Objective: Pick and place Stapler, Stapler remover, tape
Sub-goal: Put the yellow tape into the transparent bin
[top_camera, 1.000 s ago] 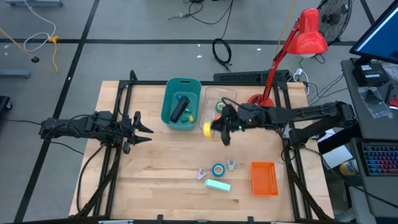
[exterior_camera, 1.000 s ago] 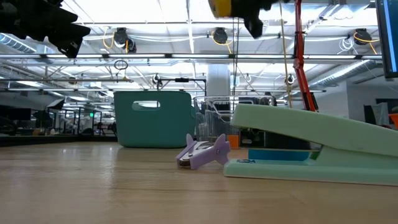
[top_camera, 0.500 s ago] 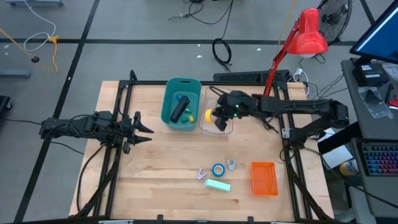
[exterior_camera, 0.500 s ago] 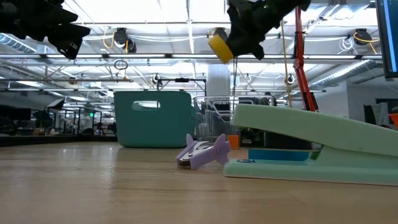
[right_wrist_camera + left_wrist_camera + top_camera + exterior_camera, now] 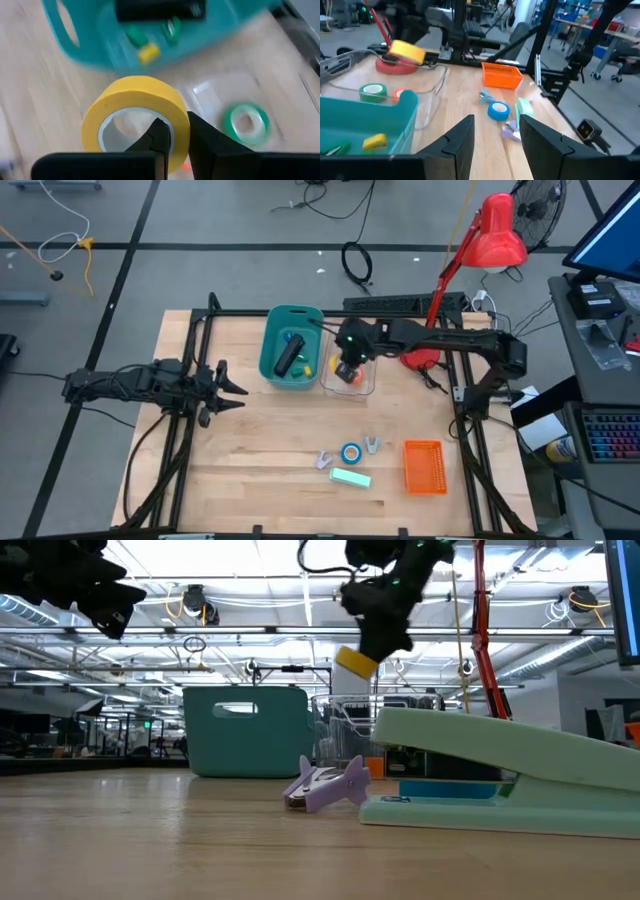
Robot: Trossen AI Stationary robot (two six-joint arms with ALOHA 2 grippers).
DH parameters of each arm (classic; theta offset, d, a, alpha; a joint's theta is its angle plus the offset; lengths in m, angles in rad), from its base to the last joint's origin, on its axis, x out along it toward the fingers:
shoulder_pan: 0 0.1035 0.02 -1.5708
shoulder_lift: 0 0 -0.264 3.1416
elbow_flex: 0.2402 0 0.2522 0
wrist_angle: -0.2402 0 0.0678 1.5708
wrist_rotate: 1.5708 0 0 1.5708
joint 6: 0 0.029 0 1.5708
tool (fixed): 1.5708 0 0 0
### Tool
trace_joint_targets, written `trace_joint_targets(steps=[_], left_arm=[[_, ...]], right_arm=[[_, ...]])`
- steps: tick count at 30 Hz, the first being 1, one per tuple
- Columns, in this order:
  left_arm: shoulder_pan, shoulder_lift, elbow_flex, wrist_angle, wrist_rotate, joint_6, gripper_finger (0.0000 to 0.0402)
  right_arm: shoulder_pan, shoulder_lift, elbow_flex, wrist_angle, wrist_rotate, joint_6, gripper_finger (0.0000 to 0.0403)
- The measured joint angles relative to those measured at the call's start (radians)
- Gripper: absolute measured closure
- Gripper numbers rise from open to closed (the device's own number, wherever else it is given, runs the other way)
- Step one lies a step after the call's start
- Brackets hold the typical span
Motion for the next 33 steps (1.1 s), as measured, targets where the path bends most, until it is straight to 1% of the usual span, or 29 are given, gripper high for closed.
trace_joint_targets(steps=[1,3,5,8,10,19,24,27,33], left_arm=[[0.0,0.003,0.0,0.003,0.0,-0.001,0.0245],[0.0,0.015,0.0,0.01,0.0,-0.005,0.0245],[0.0,0.018,-0.001,0.002,0.0,-0.004,0.0245],[0.0,0.032,0.0,0.009,0.0,-0.004,0.0245],[0.0,0.04,0.0,0.008,0.0,-0.004,0.0245],[0.0,0.071,0.0,0.016,0.0,-0.011,0.0245],[0.0,0.076,0.0,0.024,0.0,-0.011,0.0245],[0.0,0.076,0.0,0.025,0.0,-0.01,0.0245],[0.0,0.076,0.0,0.025,0.0,-0.01,0.0245]], right_arm=[[-0.005,0.012,0.007,0.005,-0.008,-0.005,0.037],[-0.007,0.033,0.004,-0.041,-0.009,-0.025,0.037],[-0.016,0.06,0.004,-0.032,-0.009,-0.04,0.037],[-0.036,0.085,0.002,-0.082,-0.017,-0.057,0.037],[-0.05,0.104,0.005,-0.051,-0.038,-0.07,0.037],[-0.063,0.182,0.004,-0.043,-0.112,-0.104,0.037],[-0.063,0.211,0.003,-0.041,-0.119,-0.127,0.037],[-0.063,0.226,0.004,-0.047,-0.165,-0.143,0.037],[-0.064,0.232,0.004,-0.049,-0.164,-0.16,0.0366]])
